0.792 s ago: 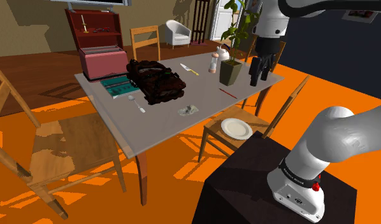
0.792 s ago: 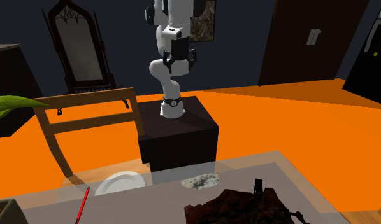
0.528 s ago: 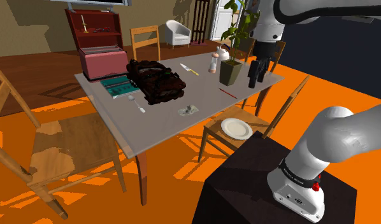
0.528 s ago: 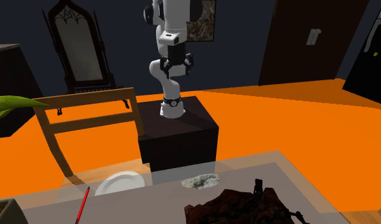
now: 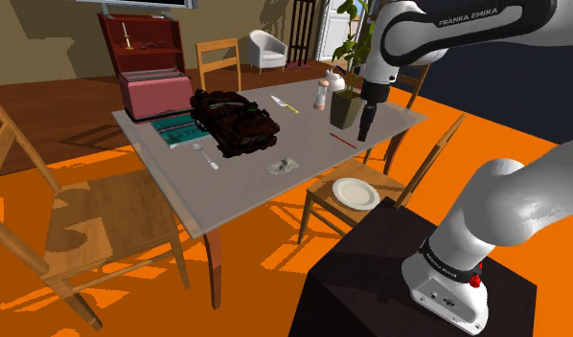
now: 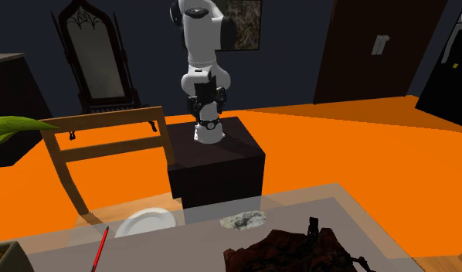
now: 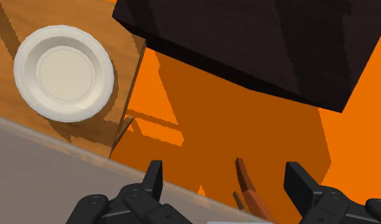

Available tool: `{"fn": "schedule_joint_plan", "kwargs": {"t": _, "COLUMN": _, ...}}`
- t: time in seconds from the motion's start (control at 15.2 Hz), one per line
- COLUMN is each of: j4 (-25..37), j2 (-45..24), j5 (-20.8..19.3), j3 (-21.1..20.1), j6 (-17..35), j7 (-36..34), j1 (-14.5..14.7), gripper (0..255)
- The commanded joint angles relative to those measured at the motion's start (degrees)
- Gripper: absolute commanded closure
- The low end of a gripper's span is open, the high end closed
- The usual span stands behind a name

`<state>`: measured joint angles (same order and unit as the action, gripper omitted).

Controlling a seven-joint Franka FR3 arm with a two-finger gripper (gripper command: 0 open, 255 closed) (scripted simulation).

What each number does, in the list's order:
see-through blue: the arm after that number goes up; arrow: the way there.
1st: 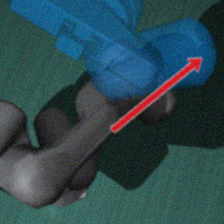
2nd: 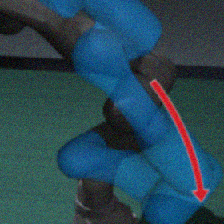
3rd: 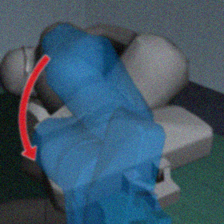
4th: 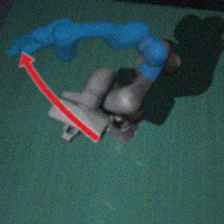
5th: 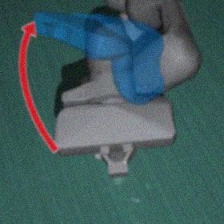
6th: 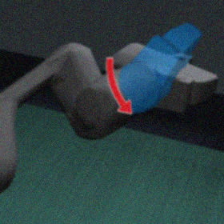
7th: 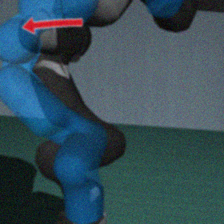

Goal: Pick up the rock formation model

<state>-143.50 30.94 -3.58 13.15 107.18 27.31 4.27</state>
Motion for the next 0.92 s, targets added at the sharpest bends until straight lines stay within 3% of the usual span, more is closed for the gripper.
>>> {"fn": "schedule_joint_plan", "kwargs": {"t": 0.0, "j4": 0.0, "j2": -3.5, "j5": 0.0, "j3": 2.7, "j6": 4.1, "j7": 6.4, "j1": 0.9, "gripper": 0}}
{"fn": "schedule_joint_plan", "kwargs": {"t": 0.4, "j4": 4.5, "j2": -17.3, "j5": 5.1, "j3": 9.0, "j6": 14.1, "j7": 24.7, "j1": 5.2, "gripper": 0}}
{"fn": "schedule_joint_plan", "kwargs": {"t": 0.86, "j4": 14.1, "j2": -35.1, "j5": 18.0, "j3": 11.2, "j6": 19.9, "j7": 48.4, "j1": 8.2, "gripper": 0}}
